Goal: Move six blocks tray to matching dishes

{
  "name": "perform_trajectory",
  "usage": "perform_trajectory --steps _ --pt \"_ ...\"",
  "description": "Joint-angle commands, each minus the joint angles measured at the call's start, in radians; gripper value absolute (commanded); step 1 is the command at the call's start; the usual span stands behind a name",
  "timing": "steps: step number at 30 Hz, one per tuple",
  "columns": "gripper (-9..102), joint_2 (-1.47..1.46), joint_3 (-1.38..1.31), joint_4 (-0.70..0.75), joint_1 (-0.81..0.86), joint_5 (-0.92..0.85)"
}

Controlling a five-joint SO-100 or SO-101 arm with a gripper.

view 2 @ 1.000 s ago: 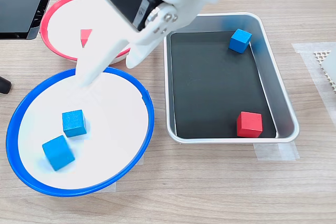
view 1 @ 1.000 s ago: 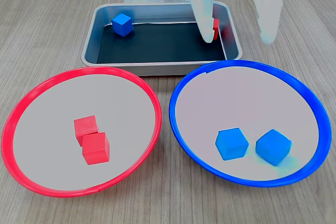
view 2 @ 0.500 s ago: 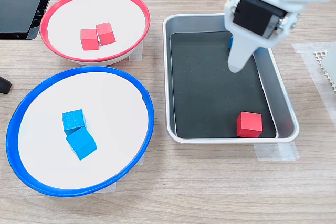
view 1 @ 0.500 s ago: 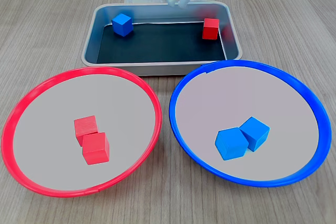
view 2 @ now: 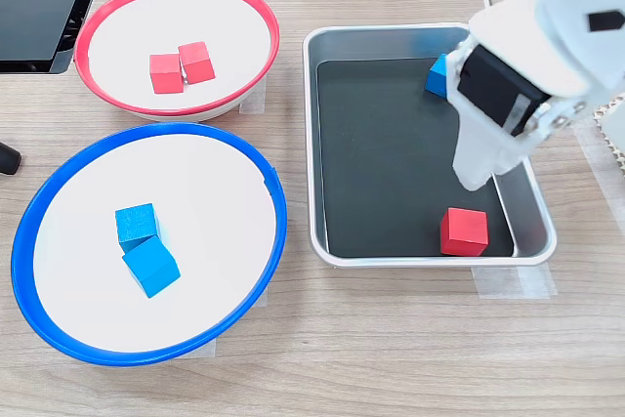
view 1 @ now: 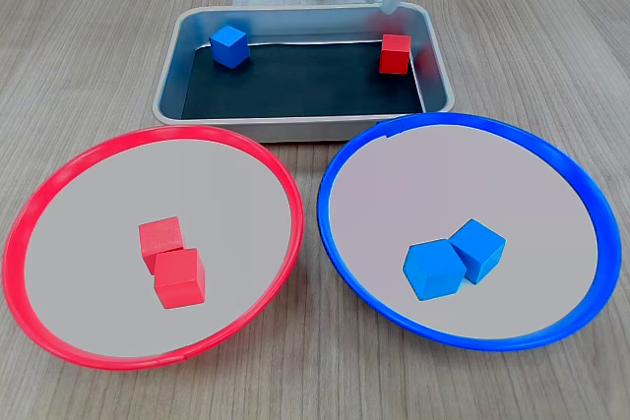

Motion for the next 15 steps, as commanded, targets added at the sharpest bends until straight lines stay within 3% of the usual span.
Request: perform_trajectory --steps 1,7,15 --pt "11 -0.005 -0.035 0.037 -0.005 0.209" --pt "18 -0.058 -0.049 -0.012 0.014 0.408" --pt "17 -0.147 -0.025 -0.112 -0.006 0.451"
